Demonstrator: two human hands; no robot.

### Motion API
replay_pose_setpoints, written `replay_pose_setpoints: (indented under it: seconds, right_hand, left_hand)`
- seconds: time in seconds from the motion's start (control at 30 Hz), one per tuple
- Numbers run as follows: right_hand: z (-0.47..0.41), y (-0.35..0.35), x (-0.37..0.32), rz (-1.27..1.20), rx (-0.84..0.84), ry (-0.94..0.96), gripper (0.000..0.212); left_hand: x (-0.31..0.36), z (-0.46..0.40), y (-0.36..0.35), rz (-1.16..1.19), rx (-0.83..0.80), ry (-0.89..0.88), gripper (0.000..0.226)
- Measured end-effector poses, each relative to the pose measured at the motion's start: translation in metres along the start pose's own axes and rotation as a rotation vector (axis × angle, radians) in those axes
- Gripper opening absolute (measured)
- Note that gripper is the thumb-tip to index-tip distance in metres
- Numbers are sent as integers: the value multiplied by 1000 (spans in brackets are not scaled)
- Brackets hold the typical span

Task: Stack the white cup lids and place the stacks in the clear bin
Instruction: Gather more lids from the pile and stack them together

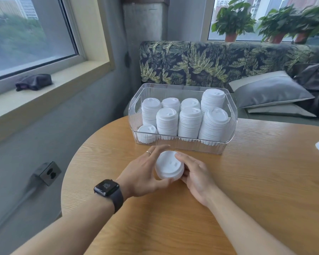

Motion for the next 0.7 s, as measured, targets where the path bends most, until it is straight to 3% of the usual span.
replay_pose_setpoints:
  seconds: [0.1,0.23,0.3,0.47,0.6,0.7]
  right_hand:
    - [0,0,-1,40,15,6,41]
    - [2,1,-1,46,30,41,67]
    - [4,2,-1,51,30,50,62]
    - [9,2,-3,74,28,52,27]
    - [11,-1,-4,83,32,60,25]
    - [12,3,-6,4,64,63,33]
  left_hand:
    - [-1,2,-3,-13,-6,20,90]
    - [-7,5,3,-7,118,144,89]
    - [-7,5,4,-15,122,151,92]
    - [1,-2,5,-95,-11,56,96]
    - [0,-9,7,-94,-27,57,93]
    - [-9,-17,23,-103,53,97,92]
Point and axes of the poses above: each hand's wrist, its own z-axis away from the middle knuckle, its own y-axis out of the back of the hand, x = y × z, the point moved 10 cm from there along -z, towards the middle knuckle, and after that the axes turned 12 degrees about -y, right-handed, at the moved point
